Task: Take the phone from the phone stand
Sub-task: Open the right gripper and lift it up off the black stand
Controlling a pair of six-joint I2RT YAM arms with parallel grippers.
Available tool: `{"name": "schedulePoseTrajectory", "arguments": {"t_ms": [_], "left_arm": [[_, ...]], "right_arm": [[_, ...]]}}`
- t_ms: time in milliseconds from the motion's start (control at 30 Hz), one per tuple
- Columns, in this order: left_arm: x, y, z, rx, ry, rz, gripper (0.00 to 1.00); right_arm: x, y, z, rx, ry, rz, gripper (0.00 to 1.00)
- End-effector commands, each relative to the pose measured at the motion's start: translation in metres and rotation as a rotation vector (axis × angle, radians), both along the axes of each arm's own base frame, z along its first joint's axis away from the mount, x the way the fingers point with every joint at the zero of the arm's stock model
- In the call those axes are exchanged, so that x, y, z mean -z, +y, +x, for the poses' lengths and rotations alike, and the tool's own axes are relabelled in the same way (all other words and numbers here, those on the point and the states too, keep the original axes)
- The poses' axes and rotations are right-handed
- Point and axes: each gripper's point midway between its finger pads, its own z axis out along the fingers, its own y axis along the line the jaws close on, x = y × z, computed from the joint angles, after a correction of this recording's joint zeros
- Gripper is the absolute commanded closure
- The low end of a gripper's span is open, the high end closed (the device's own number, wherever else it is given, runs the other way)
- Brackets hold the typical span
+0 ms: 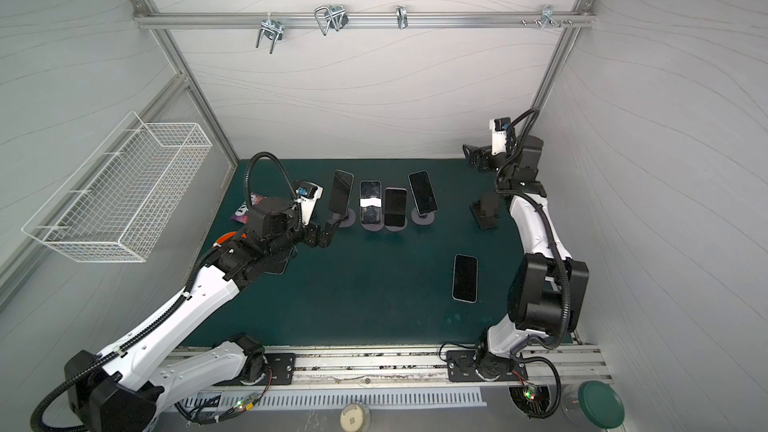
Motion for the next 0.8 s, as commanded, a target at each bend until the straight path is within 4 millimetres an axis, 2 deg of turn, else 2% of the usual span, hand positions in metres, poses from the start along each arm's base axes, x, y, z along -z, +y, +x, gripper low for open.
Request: {"name": "schedulePoseTrajectory", "arguments": {"t_ms": [0, 133, 233, 333, 467, 567, 767], "left_arm": [[-0.027, 0.001, 0.010, -0.011, -0.079, -0.027, 0.01], [-0.030, -0.001, 0.015, -0.011, -0.090, -0.026, 0.01], [-0.035, -0.005, 0.021, -0.005, -0.108, -0.027, 0.01], [-0.040, -0.010, 0.030, 0.004, -0.122, -0.035, 0.01], [-0.044, -0.025, 0.046, 0.039, -0.123, -0.048, 0.01], [-0.048, -0.035, 0.055, 0.056, -0.122, -0.067, 0.01], [-0.055, -0.054, 0.062, 0.107, -0.111, -0.135, 0.01]], "right_arm": [[-0.037, 0.025, -0.006, -0.172, -0.053, 0.100, 0.01], [-0.048, 0.023, 0.000, -0.154, -0.010, 0.174, 0.01], [-0.046, 0.020, 0.004, -0.127, 0.037, 0.219, 0.01], [-0.036, 0.021, 0.009, -0.134, 0.105, 0.268, 0.01], [-0.024, 0.040, 0.006, -0.226, 0.164, 0.281, 0.01], [-0.006, 0.050, 0.006, -0.227, 0.187, 0.229, 0.01], [0.026, 0.077, -0.002, -0.295, 0.216, 0.086, 0.08]]}}
